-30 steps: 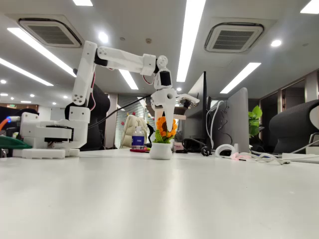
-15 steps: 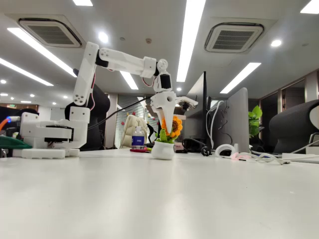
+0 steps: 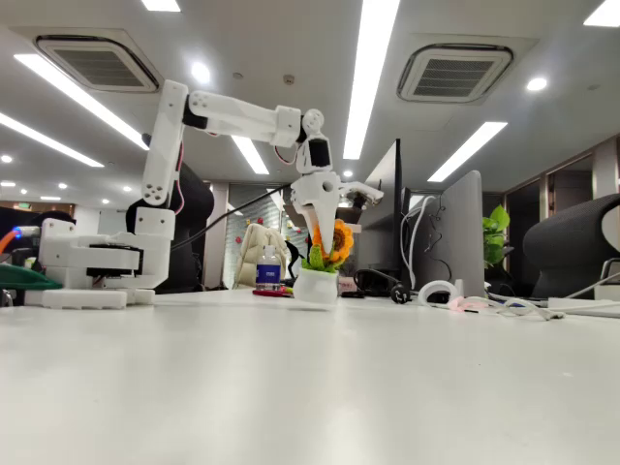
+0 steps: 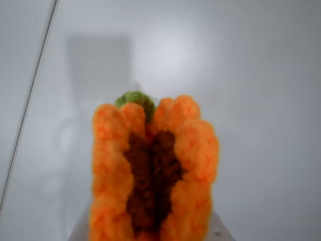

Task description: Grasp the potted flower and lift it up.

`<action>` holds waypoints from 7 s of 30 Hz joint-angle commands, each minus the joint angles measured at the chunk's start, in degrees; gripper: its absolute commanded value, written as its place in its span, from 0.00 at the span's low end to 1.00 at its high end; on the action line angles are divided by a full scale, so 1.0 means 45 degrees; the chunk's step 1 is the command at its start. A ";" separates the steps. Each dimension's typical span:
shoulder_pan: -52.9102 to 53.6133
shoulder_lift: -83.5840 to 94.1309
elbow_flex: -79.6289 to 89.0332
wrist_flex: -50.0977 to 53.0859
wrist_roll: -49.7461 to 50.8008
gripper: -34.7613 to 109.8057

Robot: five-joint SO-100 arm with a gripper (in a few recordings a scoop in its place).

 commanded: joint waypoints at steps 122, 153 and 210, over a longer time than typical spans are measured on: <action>0.4688 2.2031 -0.0273 0.3828 -0.2207 0.24; 0.4668 2.2031 -0.0332 0.3965 -0.2227 0.24; 0.4668 2.2031 -0.0293 0.3926 -0.2266 0.24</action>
